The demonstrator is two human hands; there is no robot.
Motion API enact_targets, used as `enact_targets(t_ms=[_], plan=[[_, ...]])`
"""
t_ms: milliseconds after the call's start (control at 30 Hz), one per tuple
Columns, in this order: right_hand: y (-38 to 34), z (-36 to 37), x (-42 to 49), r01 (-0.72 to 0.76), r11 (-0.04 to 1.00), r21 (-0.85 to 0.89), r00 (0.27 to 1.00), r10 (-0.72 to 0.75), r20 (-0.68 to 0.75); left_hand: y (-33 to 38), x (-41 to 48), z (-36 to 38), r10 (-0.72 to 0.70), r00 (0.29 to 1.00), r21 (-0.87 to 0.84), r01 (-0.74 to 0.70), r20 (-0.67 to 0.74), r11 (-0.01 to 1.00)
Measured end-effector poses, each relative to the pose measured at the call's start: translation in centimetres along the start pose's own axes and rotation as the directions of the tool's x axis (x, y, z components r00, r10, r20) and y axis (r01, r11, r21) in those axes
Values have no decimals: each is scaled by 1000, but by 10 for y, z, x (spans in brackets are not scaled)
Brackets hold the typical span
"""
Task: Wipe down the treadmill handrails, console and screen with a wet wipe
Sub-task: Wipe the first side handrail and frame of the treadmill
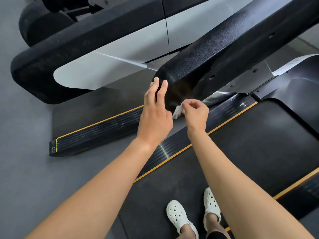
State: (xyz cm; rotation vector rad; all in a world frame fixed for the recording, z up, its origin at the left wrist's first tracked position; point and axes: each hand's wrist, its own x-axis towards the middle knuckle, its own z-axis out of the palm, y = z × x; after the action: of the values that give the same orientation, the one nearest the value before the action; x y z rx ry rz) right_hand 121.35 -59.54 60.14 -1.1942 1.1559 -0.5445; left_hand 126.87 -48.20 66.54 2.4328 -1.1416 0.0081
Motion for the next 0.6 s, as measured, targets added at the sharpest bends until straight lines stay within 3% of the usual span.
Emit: enact_targets(t_ms=[100,200,333,400,600], plan=[[-21,-3,7,105,987,125,990,-93,-101,-1,0,1,0,1000,6,0,-12,1000],[-21,-2,8,148,984,100,984,-136,-116,0,2,1,-6,1000,30,7,-26,1000],[-5,-7,7,16,1000,-17,999,-16,-31,7,5,3,-34,998,42,36,-56,998],[-14,-11,8,2,1000,20,999,-1,-37,13,8,4,-66,996,49,69,-67,996],[-67,-20,11,201,956,214,976,-175,-132,30,22,-7,-33,993,86,44,-116,995]])
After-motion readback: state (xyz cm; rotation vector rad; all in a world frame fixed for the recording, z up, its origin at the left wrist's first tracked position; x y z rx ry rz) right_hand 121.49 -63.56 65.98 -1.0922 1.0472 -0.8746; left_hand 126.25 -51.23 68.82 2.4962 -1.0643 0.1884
